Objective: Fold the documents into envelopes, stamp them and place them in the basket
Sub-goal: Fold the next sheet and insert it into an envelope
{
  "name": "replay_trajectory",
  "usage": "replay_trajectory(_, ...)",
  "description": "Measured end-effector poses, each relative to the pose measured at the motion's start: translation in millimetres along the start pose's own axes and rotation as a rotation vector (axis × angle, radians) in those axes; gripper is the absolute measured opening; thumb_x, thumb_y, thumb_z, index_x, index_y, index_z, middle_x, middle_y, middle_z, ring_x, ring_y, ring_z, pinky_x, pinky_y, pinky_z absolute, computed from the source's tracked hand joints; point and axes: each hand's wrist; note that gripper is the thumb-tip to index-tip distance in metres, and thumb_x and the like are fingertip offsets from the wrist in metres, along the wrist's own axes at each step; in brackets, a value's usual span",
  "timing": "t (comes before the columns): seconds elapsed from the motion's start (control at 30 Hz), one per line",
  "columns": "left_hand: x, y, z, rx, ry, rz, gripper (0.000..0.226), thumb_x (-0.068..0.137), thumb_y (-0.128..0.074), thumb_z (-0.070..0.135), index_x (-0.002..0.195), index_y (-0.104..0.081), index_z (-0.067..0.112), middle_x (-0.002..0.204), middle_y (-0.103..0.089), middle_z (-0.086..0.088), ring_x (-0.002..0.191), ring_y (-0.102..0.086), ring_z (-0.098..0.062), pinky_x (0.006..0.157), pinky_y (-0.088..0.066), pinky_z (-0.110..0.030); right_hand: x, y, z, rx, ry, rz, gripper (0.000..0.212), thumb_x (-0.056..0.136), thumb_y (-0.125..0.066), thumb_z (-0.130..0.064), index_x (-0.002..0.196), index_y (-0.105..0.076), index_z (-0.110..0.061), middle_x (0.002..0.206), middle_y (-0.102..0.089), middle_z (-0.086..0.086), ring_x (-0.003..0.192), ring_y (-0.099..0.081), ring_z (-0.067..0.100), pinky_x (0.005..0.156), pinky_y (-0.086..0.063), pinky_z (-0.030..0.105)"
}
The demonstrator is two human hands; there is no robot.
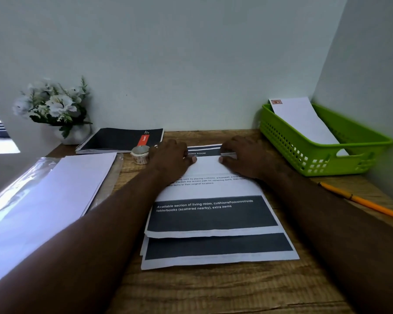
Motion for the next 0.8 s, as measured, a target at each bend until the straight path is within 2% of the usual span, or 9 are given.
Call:
replay_trajectory(0.13,1,-1,3,-0.086,0.001,0.043,0.025,0.092,-0.052,0.043,0.110,-0.060,0.028,0.123,-0.059,0.000,0.120,-0.047,-0.025,0.096,-0.031,-0.043,2,-4,-9,0.095,-0.015,-0.102,0.040,0.091,-0.049,-0.052,0.127,-0.053,-0.036,0.134,-0.049,-0.007,0.131,-0.037,0.018,0.105,-0.024,0.046)
replay_trajectory(0.23,2,-4,3,-0.065,-0.018,0.037,0.021,0.095,-0.049,0.042,0.108,-0.059,0.029,0.121,-0.055,0.001,0.122,-0.044,-0.024,0.099,-0.028,-0.046,7,-3,-8,0.122,-0.040,-0.119,0.040,0.089,-0.054,-0.051,0.125,-0.055,-0.035,0.129,-0.051,-0.008,0.127,-0.039,0.017,0.105,-0.027,0.046)
replay_trajectory(0.37,4,-10,-2,-0.058,-0.046,0.038,0.026,0.096,-0.044,0.045,0.115,-0.056,0.032,0.124,-0.052,0.000,0.126,-0.041,-0.024,0.103,-0.024,-0.048,10,2,-7,0.449,-0.092,-0.099,0.028,0.077,-0.074,-0.037,0.102,-0.068,-0.026,0.104,-0.065,-0.006,0.102,-0.059,0.012,0.091,-0.046,0.033)
replay_trajectory(0.4,5,-11,-2,-0.052,-0.056,0.044,0.029,0.096,-0.042,0.046,0.119,-0.055,0.033,0.126,-0.052,0.001,0.127,-0.041,-0.024,0.103,-0.022,-0.048,8,3,-8,0.542,-0.094,-0.094,0.018,0.075,-0.078,-0.030,0.089,-0.069,-0.026,0.098,-0.067,-0.005,0.094,-0.060,0.010,0.087,-0.047,0.030)
replay_trajectory(0.47,6,-11,-2,-0.047,-0.086,0.088,0.034,0.096,-0.041,0.046,0.126,-0.053,0.034,0.127,-0.054,0.002,0.127,-0.043,-0.022,0.104,-0.021,-0.048,6,4,-10,0.617,-0.091,-0.070,0.020,0.071,-0.082,-0.022,0.069,-0.062,-0.027,0.085,-0.067,-0.007,0.082,-0.058,0.009,0.084,-0.048,0.032)
replay_trajectory(0.57,7,-4,1,-0.111,-0.165,0.258,0.029,0.094,-0.051,0.037,0.120,-0.061,0.030,0.118,-0.060,0.003,0.118,-0.051,-0.021,0.099,-0.018,-0.038,10,4,-9,0.570,-0.097,0.091,0.023,0.069,-0.082,-0.028,0.081,-0.062,-0.028,0.093,-0.060,-0.005,0.091,-0.056,0.013,0.090,-0.045,0.039)
replay_trajectory(0.67,5,4,6,-0.135,-0.293,0.521,0.018,0.089,-0.061,0.018,0.104,-0.070,0.020,0.097,-0.065,-0.003,0.094,-0.059,-0.025,0.079,-0.016,-0.026,12,8,-6,0.413,-0.043,0.320,0.025,0.075,-0.076,-0.032,0.097,-0.065,-0.025,0.103,-0.058,-0.003,0.100,-0.049,0.012,0.090,-0.032,0.032)
replay_trajectory(0.73,4,6,7,-0.142,-0.340,0.627,0.016,0.085,-0.063,0.012,0.098,-0.072,0.018,0.090,-0.064,-0.003,0.086,-0.060,-0.025,0.079,-0.019,-0.028,9,13,-8,0.277,-0.016,0.431,0.016,0.079,-0.070,-0.033,0.094,-0.064,-0.030,0.106,-0.059,-0.008,0.104,-0.048,0.015,0.085,-0.026,0.036)
replay_trajectory(0.8,3,5,8,-0.135,-0.354,0.634,0.016,0.083,-0.062,0.013,0.094,-0.072,0.019,0.089,-0.065,-0.001,0.084,-0.060,-0.024,0.081,-0.024,-0.033,4,16,-10,0.168,0.029,0.475,0.010,0.079,-0.068,-0.029,0.087,-0.063,-0.032,0.103,-0.060,-0.011,0.105,-0.051,0.018,0.079,-0.020,0.036)
Point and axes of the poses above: each hand's wrist, its own x-axis towards the middle knuckle, its own y-axis out of the back of the hand, z = x × y
